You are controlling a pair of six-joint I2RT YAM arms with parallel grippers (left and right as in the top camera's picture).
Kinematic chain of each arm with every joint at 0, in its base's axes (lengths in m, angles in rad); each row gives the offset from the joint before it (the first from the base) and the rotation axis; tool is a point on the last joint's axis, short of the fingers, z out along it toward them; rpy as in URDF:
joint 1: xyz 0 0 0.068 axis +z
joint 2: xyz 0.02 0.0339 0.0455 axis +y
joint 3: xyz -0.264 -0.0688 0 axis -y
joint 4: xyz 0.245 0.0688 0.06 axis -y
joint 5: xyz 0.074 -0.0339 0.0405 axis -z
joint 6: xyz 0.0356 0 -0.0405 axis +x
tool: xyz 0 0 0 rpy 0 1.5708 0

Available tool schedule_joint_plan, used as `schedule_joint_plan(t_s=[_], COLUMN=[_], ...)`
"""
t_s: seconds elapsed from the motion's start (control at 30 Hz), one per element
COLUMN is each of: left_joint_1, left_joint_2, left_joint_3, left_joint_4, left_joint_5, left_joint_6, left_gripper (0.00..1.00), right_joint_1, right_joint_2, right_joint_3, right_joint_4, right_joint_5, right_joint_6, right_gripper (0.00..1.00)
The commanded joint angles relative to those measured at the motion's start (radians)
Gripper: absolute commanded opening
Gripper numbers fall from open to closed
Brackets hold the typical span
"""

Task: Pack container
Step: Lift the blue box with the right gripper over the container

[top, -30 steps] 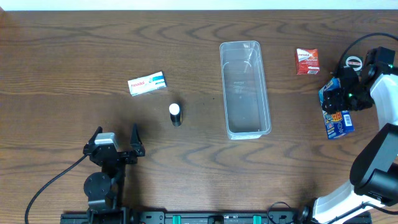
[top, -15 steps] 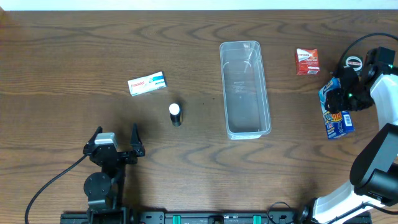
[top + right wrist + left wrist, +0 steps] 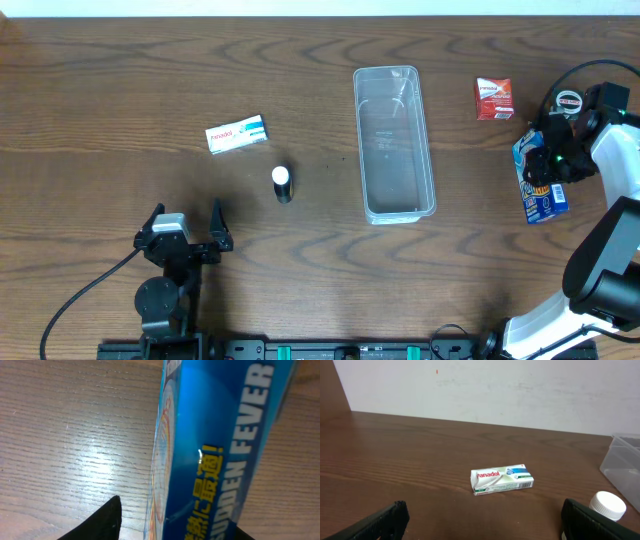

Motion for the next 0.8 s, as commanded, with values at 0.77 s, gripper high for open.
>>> schedule_joint_plan(t_s=[0.77], left_joint_1=[0.002], left_joint_2=[0.000], left_joint_3=[-0.015], left_joint_4=[-0.036], left_joint_5=[0.008], left_joint_6=[0.010], left_gripper=[0.98], right_joint_1=[-0.008], right_joint_2=[-0.034], right_joint_3=[0.123], right_joint_4=[-0.075], right_joint_5=[-0.266], right_joint_6=[0.047], right_gripper=[0.17])
